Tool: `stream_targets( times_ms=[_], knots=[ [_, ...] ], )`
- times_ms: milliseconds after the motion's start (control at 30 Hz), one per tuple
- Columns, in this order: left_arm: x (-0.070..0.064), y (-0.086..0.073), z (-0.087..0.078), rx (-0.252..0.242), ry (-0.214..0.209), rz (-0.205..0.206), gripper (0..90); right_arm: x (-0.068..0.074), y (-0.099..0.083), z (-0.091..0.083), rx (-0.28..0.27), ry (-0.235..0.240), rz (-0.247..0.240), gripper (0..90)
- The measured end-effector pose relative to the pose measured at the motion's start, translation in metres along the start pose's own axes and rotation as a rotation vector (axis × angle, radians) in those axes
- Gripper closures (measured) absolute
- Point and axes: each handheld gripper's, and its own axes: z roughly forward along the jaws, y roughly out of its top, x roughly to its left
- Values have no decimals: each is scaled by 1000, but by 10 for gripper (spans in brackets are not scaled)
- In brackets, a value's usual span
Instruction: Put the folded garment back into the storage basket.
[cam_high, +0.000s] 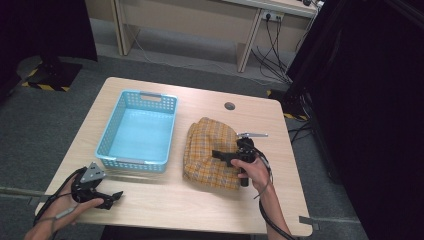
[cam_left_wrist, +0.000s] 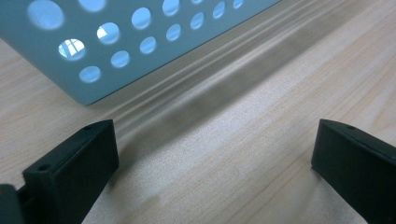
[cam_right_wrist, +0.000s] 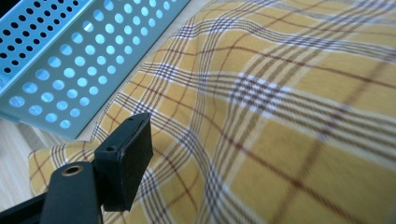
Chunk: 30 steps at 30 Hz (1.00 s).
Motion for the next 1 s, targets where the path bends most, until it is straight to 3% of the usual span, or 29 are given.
stream_targets(
  times_ms=[133, 333, 600, 1000],
  knots=[
    [0, 0, 0, 0, 0, 0, 0, -2, 2, 7, 30, 1, 7, 277],
    [0, 0, 0, 0, 0, 2, 0, -5, 4, 6, 32, -1, 15, 463],
    [0, 0, 0, 0, 0, 2, 0, 7, 6, 0, -39, -43, -38, 646],
    [0, 0, 1, -3, 1, 4, 0, 20, 14, -22, -157, -5, -34, 690]
  ],
)
